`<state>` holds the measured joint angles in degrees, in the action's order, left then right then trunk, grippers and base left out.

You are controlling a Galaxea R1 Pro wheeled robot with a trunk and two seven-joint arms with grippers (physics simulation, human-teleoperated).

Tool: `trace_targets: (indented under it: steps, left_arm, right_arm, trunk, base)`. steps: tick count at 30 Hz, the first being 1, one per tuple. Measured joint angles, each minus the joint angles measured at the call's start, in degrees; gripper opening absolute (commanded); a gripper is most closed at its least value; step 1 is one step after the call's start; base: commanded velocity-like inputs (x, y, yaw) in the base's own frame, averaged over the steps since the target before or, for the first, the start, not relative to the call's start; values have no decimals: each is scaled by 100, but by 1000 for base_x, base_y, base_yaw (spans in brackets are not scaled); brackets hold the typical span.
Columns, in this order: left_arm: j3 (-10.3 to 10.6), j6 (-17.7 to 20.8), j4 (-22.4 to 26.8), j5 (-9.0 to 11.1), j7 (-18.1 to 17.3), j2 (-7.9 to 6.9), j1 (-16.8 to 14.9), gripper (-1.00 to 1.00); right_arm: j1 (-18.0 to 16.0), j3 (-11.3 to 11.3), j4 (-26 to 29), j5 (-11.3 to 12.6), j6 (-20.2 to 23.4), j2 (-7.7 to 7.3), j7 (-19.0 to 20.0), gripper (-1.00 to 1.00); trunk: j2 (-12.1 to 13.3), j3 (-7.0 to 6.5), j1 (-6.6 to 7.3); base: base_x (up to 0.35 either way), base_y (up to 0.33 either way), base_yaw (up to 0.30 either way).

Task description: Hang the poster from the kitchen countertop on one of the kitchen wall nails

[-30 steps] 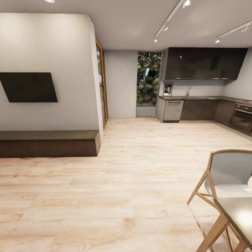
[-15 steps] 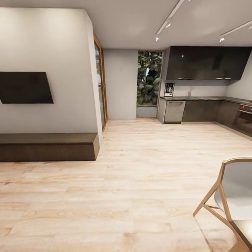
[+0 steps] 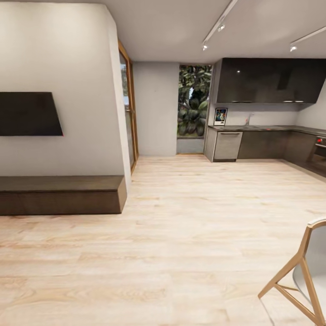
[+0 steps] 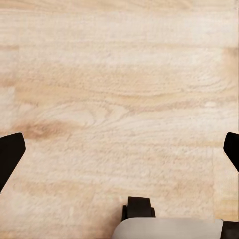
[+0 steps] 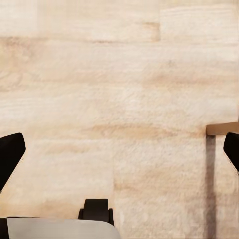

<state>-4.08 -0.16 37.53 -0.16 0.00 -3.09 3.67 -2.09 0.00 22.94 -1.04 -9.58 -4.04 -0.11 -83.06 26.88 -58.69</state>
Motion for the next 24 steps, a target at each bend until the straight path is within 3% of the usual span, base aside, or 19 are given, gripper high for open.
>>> trace_targets:
  steps: [24]
  left_arm:
    - [0,0,0,0,0,-5,0,100]
  right_arm:
    - [-3,-7,5,0,0,-14,-1,100]
  trunk:
    - [0,0,0]
  base:
    - [325,-117,0]
